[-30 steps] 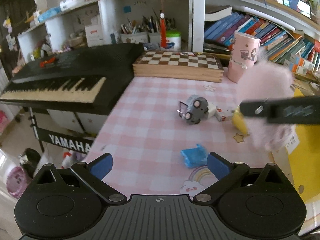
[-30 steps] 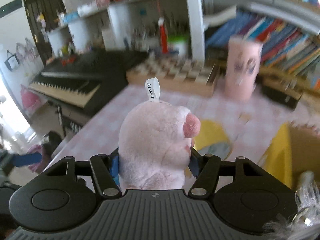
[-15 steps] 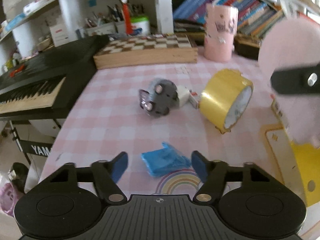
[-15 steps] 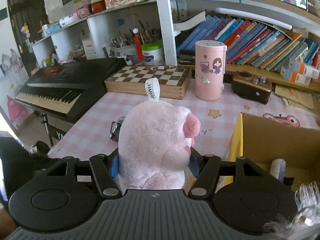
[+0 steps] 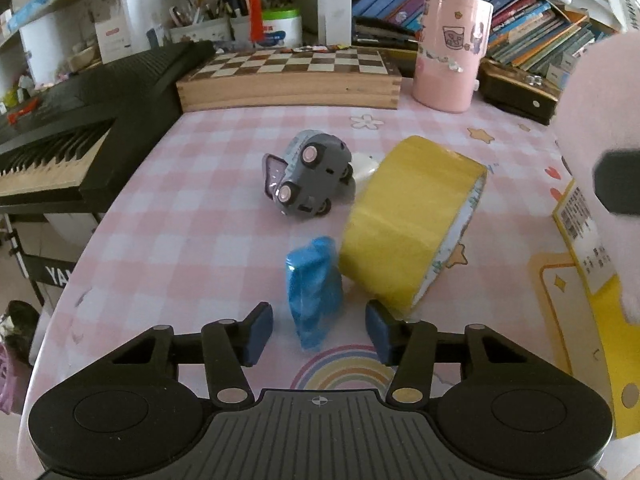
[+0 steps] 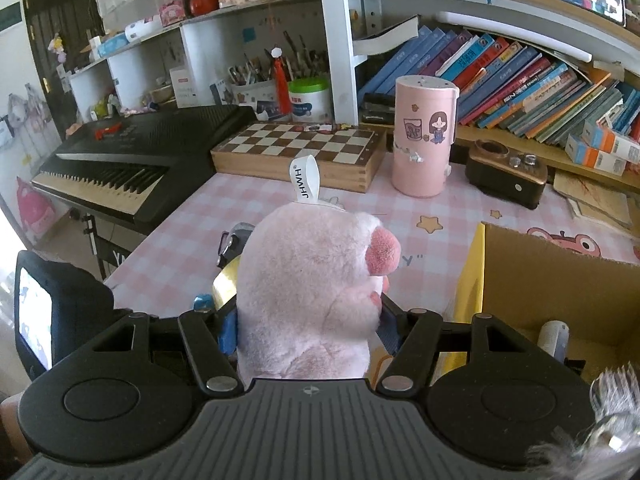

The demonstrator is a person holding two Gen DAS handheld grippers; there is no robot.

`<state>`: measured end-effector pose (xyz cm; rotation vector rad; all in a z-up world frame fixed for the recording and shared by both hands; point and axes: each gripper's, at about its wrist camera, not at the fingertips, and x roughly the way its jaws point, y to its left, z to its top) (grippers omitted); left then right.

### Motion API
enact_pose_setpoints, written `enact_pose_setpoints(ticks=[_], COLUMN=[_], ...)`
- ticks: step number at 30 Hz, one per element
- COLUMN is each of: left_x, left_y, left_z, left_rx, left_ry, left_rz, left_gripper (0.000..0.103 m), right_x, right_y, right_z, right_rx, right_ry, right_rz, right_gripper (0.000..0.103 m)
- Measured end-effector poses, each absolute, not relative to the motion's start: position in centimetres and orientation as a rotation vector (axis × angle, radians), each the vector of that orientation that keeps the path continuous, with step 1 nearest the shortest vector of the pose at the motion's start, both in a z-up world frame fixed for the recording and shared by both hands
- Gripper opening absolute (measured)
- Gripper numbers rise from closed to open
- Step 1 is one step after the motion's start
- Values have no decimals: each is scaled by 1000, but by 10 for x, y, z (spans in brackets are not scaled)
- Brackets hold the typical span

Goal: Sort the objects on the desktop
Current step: 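Grasp the blue cloth with the left tool while the right tool holds the pig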

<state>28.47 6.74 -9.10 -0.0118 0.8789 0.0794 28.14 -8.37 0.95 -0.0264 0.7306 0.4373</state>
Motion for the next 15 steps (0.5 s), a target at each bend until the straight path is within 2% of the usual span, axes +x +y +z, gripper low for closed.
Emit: enact_pose_setpoints(ticks=[5, 7, 8, 9, 15], left_x=[290, 294, 294, 294, 277], left_y=[70, 71, 72, 72, 76], left_z=[-91, -92, -92, -91, -74], left_rx=[5, 16, 12, 15, 17], left_ry=[854, 853, 850, 849, 798], left_rz=[62, 46, 29, 21, -15], left_gripper=[51, 42, 29, 24, 23], right_x=[273, 269, 267, 265, 253], right_y=[-81, -80, -80, -81, -81], right_z=[11, 12, 13, 13, 15], right_rx=[-36, -41, -41, -39, -16], right_ry=[730, 728, 725, 722, 728], right_rz=[437, 428, 419, 409, 367], right_gripper=[62, 62, 62, 62, 62])
